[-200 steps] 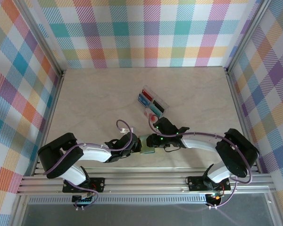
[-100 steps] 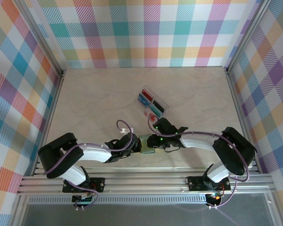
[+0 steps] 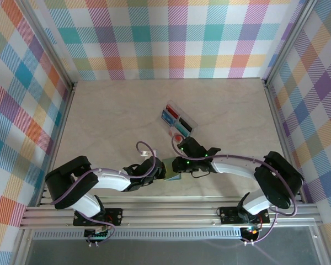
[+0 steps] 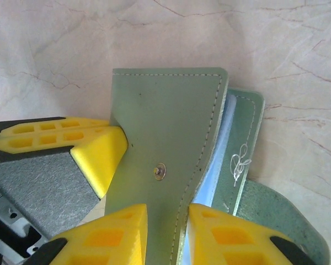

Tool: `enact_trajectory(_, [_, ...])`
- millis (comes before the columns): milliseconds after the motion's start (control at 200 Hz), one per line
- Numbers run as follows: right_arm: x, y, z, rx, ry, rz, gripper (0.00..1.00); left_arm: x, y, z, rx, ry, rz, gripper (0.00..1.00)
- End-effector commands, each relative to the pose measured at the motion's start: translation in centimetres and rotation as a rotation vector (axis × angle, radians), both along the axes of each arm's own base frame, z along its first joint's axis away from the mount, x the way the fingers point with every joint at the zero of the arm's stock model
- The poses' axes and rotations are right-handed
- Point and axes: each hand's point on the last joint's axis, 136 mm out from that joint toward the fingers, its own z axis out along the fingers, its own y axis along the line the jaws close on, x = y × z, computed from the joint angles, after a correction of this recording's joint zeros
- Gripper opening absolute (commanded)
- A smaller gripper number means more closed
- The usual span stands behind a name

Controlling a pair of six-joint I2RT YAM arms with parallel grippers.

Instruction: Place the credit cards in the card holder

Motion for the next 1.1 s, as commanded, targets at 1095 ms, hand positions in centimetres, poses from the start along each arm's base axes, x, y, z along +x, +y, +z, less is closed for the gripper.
enact_trajectory(1095, [0.6,-0.2,-1.4,-0.179,-0.019,0.002,0.39,-2.9,3.5,-5.2,0.174,0.126,-0.004,0.00])
